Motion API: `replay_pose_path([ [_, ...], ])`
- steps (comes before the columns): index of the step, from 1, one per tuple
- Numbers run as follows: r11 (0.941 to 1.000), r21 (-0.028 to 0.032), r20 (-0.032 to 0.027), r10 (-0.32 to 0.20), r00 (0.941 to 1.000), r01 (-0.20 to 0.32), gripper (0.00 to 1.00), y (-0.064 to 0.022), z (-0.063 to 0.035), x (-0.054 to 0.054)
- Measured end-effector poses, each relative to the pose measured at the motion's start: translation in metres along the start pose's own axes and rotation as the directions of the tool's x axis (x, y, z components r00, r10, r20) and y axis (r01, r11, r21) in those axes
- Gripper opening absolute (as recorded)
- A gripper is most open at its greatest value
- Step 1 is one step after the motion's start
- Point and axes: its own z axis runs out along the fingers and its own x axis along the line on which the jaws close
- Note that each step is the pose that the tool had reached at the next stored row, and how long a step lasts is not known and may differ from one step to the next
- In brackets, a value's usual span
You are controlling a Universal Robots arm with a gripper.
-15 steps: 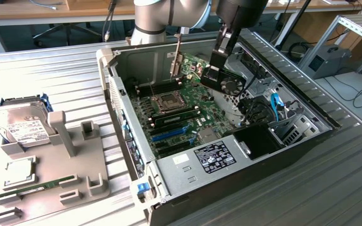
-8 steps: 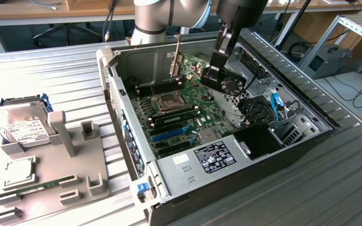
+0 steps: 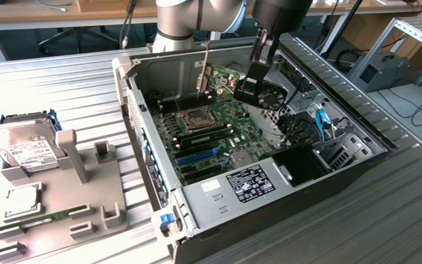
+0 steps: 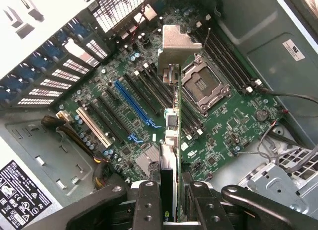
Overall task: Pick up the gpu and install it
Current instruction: 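Insert the gpu into the slot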
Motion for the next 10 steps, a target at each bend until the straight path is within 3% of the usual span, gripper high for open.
replay_pose_path([
  [10, 0.9994, -0.0002, -0.0013, -0.034, 0.9994, 0.034, 0.26, 0.0, 0.0, 0.0],
])
